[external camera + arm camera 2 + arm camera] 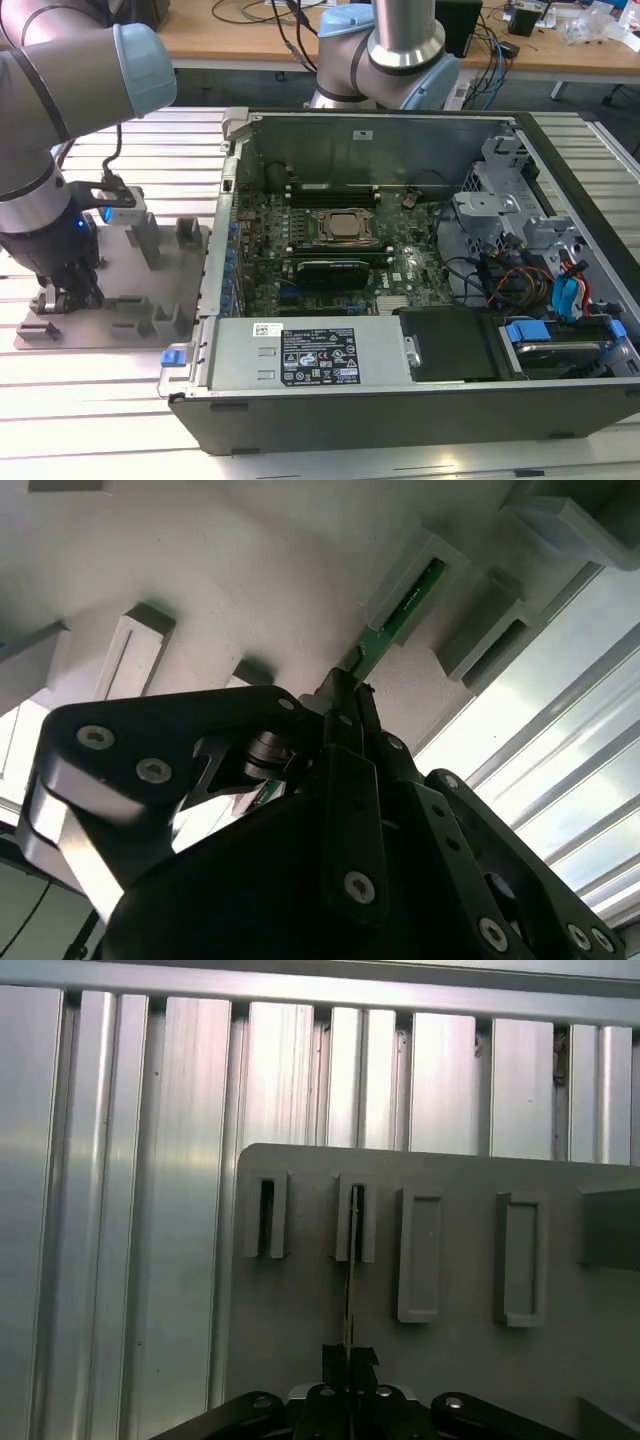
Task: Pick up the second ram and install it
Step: 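Pick up the second ram and move it above second insertion slot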
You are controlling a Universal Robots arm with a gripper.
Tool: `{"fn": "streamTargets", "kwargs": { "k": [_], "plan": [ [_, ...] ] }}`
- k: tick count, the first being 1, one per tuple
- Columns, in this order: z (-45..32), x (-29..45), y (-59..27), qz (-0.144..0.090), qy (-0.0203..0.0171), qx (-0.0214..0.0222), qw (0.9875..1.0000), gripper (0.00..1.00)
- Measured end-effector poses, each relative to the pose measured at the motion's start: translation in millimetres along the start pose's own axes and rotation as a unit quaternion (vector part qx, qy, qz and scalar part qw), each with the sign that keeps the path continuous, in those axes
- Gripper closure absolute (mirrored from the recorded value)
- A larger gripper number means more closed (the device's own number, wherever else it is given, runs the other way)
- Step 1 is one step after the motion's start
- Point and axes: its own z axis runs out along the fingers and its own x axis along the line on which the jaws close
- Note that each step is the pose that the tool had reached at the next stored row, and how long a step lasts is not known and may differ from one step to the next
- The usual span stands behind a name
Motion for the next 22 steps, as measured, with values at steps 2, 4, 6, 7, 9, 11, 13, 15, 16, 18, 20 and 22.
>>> {"fn": "streamTargets", "kwargs": {
  "k": [2,4,6,7,9,11,13,15,16,18,20,22],
  "plan": [
    [0.0,0.0,0.0,-0.001,0.0000,0.0000,1.0000,0.87],
    [0.1,-0.1,0.0,0.007,-0.0003,0.0002,1.0000,0.87],
    [0.1,-0.1,0.0,0.019,-0.0008,0.0005,0.9998,0.87],
    [0.1,-0.1,0.0,0.019,-0.0008,0.0006,0.9998,0.87],
    [0.1,0.0,0.0,0.019,-0.0008,0.0005,0.9998,0.87],
    [-0.2,-0.1,0.0,0.018,-0.0008,0.0006,0.9998,0.87],
    [-4.0,-0.2,0.2,0.015,-0.0006,0.0005,0.9999,0.87],
    [-9.7,-0.3,0.5,0.015,-0.0006,0.0004,0.9999,0.87],
    [-12.1,-0.4,0.5,0.015,-0.0006,0.0005,0.9999,0.87],
    [-19.7,-0.6,0.9,0.014,-0.0006,0.0004,0.9999,0.87],
    [-27.6,-0.8,1.3,0.014,-0.0006,0.0004,0.9999,0.87],
    [-37.2,-1.1,1.7,0.014,-0.0006,0.0004,0.9999,0.87]
  ]
}}
